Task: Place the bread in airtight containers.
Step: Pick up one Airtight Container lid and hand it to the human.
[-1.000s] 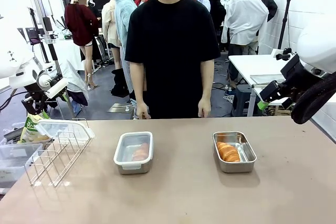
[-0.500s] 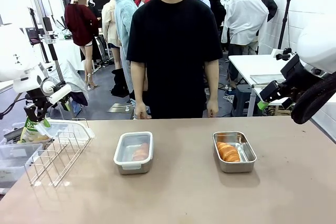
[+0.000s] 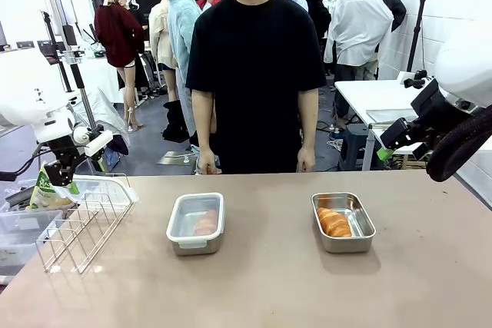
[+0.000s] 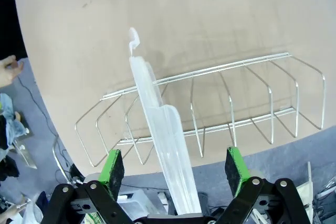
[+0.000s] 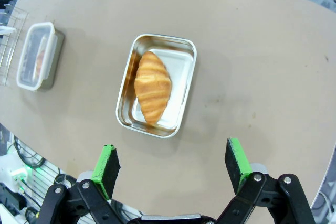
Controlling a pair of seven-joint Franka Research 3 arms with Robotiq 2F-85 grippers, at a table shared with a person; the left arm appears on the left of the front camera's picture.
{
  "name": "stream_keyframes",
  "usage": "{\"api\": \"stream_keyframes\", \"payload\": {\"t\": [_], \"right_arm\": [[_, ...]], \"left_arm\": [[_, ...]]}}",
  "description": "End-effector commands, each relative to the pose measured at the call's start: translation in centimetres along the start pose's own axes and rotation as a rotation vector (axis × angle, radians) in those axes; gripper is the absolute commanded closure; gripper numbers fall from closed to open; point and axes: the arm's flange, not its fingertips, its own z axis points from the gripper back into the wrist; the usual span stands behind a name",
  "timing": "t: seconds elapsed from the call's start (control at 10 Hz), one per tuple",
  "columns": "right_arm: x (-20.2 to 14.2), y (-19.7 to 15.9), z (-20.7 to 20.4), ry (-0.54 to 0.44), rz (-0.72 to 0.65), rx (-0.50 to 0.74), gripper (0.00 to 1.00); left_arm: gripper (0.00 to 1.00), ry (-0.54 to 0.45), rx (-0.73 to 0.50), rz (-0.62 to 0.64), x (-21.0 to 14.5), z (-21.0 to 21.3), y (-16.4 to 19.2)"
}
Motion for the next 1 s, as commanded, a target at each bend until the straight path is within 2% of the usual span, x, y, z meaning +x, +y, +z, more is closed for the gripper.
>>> {"api": "stream_keyframes", "payload": {"t": [0.0, 0.5, 0.6, 0.9], "right_arm": [[0.1, 0.0, -0.1, 0.002, 0.001, 0.0, 0.0], [0.1, 0.0, -0.1, 0.002, 0.001, 0.0, 0.0], [0.1, 0.0, -0.1, 0.002, 0.001, 0.0, 0.0], [0.1, 0.0, -0.1, 0.002, 0.001, 0.0, 0.0]], "left_arm": [[0.0, -0.015, 0.016, 0.068, -0.8, -0.6, 0.9], [0.0, -0.043, 0.052, 0.139, -1.6, -1.6, 1.2], [0.05, -0.038, 0.044, 0.135, -1.6, -1.8, 1.3], [0.65, -0.027, 0.021, 0.133, -1.6, -2.0, 1.5]]}}
